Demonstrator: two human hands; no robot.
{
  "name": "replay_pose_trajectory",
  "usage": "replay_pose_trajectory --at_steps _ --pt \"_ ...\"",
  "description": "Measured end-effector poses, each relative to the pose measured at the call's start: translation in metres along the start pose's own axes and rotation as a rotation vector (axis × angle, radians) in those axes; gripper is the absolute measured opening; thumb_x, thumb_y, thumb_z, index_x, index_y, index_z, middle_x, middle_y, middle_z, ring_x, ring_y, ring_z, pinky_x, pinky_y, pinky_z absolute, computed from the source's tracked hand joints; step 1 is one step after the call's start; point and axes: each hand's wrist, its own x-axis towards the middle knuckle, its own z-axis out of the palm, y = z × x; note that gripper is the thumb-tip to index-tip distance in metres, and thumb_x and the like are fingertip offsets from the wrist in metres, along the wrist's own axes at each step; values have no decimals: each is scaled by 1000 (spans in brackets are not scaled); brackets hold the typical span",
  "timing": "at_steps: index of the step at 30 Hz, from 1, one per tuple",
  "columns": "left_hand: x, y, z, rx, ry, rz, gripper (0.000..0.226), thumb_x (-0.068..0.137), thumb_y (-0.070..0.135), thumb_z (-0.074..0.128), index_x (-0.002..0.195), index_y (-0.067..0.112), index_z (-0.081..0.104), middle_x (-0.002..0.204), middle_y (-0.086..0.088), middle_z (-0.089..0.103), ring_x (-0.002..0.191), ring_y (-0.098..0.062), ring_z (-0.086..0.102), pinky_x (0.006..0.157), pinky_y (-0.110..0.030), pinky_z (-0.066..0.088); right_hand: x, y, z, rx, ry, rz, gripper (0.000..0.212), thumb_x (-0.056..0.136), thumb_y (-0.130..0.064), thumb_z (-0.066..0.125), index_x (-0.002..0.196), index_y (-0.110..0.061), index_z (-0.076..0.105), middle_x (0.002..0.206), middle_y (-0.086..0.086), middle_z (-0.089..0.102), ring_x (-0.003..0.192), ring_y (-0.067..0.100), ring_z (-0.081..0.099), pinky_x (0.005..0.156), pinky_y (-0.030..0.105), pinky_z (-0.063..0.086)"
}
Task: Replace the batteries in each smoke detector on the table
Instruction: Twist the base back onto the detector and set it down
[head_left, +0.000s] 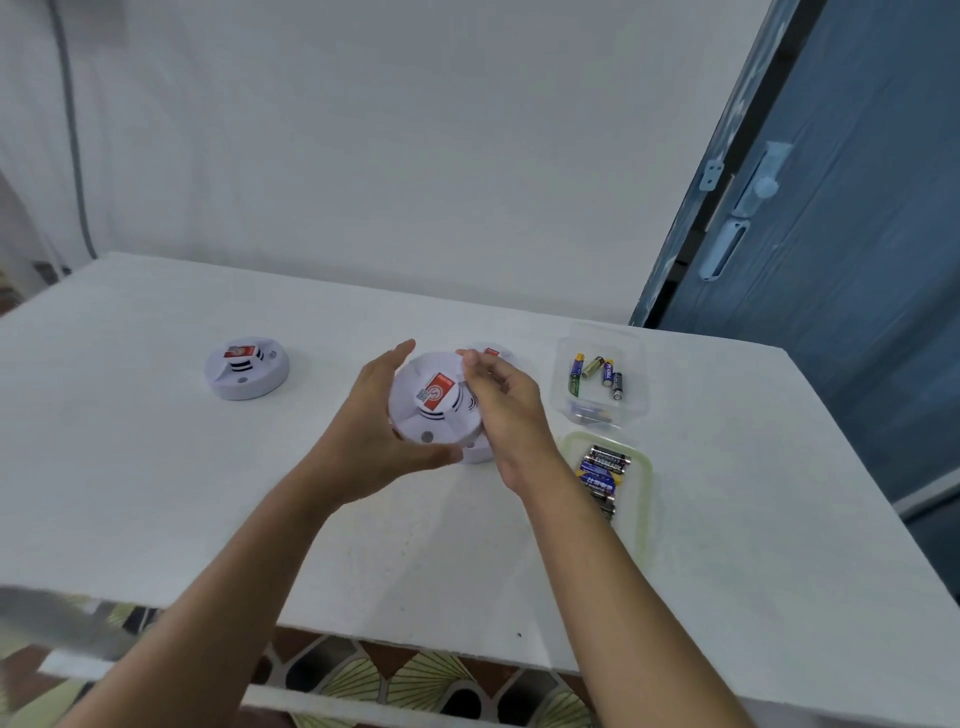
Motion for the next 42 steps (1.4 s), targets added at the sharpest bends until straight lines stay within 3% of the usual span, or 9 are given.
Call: replay_pose_trajectory --at_steps 5,8,10,15,19,25,30,36,42 --pt "6 -4 -12 226 -3 36 107 60 38 90 147 20 31 135 7 45 123 -14 45 103 -36 44 3 8 13 -118 -44 21 33 100 -40 58 120 -16 69 109 1 75 100 11 71 73 18 55" --pt "14 -8 -20 188 51 79 65 58 32 89 113 24 56 103 12 61 93 -9 56 81 -36 52 11 11 21 -274 -47 -35 31 103 -37 50 122 -19 69 117 -6 71 110 8 65 88 20 51" --pt "26 -16 -26 193 115 69 55 57 32 89 99 24 54 91 12 61 84 -8 57 78 -39 53 18 13 23 -430 8 -117 29 103 -29 47 121 -21 69 122 -10 68 114 7 59 90 18 43" --pt "71 -44 -40 347 174 -107 110 49 62 73 142 21 32 138 -1 48 125 -26 47 101 -53 41 46 31 16 -1034 139 -262 40 98 -24 49 137 -27 59 152 -1 47 143 22 34 108 41 29" --pt "109 -54 -40 364 164 -137 115 55 61 75 149 20 22 148 -6 40 134 -31 40 106 -57 33 62 38 11 -1269 87 -177 56 100 -32 40 156 -27 31 168 5 14 154 28 4 120 49 10" --pt "145 -60 -27 399 85 -196 104 52 72 73 138 23 37 132 -1 54 119 -27 52 102 -52 37 74 44 14 -1310 62 -109 51 100 -35 38 148 -19 39 165 8 21 151 31 10 119 48 14" --pt "155 -70 -11 492 21 -252 115 55 72 73 147 19 26 144 -3 44 132 -30 40 104 -53 32 73 47 12 -1267 140 -183 47 98 -28 45 143 -15 46 157 6 36 143 31 27 112 42 25" --pt "155 -76 -9 543 -70 -276 101 67 76 65 145 20 34 142 -8 45 130 -34 40 104 -52 35 74 48 13 -1213 158 -208 43 97 -24 47 139 -14 51 152 5 45 138 29 34 109 41 30" --pt "156 -76 -20 472 -153 -270 85 66 80 41 120 15 50 126 -15 54 113 -37 51 96 -50 44 74 47 13 -1203 154 -203 45 97 -24 48 140 -14 49 151 5 45 137 30 35 109 42 30"
